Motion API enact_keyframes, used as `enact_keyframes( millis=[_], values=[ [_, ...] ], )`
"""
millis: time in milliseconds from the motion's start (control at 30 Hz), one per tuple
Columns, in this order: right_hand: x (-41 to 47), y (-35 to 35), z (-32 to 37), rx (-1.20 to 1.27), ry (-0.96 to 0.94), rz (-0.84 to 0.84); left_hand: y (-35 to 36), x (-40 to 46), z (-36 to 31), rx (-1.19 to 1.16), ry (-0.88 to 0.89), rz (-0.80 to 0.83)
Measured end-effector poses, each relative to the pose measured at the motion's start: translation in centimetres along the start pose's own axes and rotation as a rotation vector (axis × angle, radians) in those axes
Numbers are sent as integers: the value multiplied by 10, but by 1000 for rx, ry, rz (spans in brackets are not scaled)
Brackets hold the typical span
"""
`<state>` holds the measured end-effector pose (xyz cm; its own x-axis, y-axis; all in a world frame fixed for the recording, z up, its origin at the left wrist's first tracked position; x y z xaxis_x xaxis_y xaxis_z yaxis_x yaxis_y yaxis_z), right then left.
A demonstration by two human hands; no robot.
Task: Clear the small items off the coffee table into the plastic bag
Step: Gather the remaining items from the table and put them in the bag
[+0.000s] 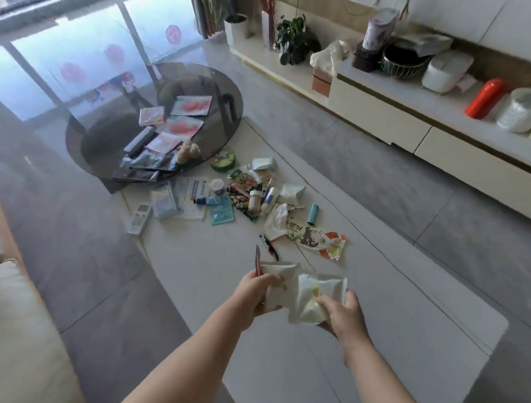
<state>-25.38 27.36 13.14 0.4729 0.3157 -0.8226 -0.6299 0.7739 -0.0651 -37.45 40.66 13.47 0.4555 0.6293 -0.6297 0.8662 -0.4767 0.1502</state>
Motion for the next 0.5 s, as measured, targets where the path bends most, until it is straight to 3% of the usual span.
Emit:
enact_keyframes(
  millis=[500],
  values=[
    [-219,58,-14,-148,-196,413,-104,-266,-34,-278,295,-140]
  ],
)
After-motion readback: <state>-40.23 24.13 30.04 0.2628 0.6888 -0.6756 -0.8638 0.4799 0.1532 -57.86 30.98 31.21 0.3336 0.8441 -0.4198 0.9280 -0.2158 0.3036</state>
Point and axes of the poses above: each hand's wrist, its own x-axis towards the middle knuckle, its own y-axis out of the palm, z = x × y, the point moved 1 cm from there along x, towards the middle knuckle, and after that the axes turned 14 degrees about y, right-handed, at the moved point
